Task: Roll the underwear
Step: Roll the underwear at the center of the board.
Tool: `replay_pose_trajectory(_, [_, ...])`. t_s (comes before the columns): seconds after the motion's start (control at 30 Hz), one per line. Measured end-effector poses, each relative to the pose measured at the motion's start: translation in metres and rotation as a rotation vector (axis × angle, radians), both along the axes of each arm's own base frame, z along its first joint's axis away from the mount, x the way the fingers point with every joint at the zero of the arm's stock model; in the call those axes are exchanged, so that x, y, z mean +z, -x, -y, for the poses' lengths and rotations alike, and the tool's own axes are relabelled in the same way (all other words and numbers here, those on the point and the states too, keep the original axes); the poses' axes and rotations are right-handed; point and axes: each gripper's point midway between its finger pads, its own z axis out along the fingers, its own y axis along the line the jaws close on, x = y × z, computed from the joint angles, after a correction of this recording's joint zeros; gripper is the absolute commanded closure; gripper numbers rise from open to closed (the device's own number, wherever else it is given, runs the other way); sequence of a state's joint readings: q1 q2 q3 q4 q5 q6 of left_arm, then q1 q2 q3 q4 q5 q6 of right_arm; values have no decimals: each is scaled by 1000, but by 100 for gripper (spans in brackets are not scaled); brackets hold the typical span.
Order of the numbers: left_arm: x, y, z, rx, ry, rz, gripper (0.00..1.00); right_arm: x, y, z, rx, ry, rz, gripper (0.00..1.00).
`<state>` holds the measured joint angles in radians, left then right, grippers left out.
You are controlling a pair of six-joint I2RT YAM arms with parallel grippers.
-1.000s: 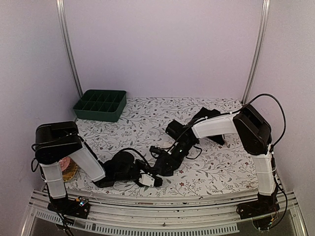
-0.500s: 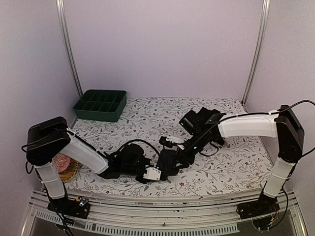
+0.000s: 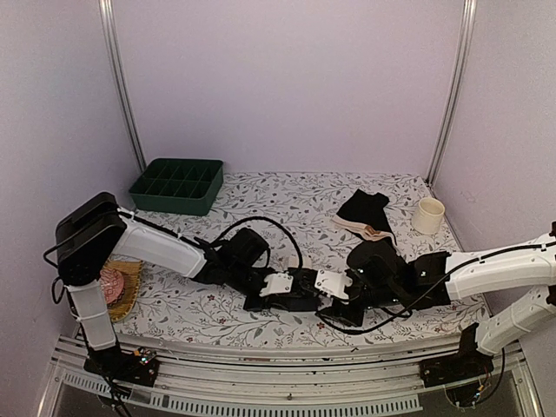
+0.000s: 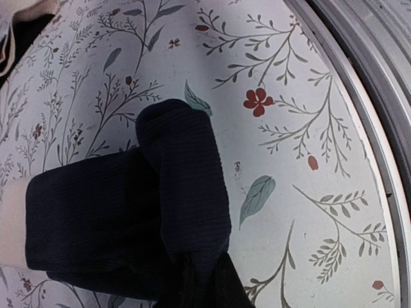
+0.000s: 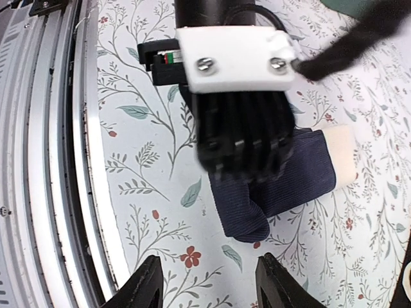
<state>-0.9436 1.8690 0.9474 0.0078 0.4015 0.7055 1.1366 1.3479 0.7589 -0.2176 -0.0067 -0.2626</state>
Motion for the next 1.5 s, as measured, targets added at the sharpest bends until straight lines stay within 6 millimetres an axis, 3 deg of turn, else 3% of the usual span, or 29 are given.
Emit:
replay_pose_trajectory(0.23, [-3, -17, -1, 41, 4, -259, 100, -8, -9, 11, -28, -19, 162, 49])
replay_pose_trajectory(0.4, [-4, -19, -1, 47, 4, -391, 100, -9, -14, -3, 3, -18, 256, 49])
replay_pose_trajectory(0.67, [-5, -22, 1, 59, -11, -541, 100, -53, -30, -35, 67, 149, 362, 51])
replay_pose_trajectory(0.87, [-5, -22, 0, 59, -8, -596, 100, -77, -35, -38, 101, 234, 413, 54])
replay_pose_trajectory(1.17, [-5, -22, -1, 60, -8, -614, 100, -77, -47, -40, 69, 254, 478, 56])
replay_pose_trajectory(1.5, [-5, -22, -2, 61, -16, -627, 100, -81, -55, -42, 40, 269, 493, 72])
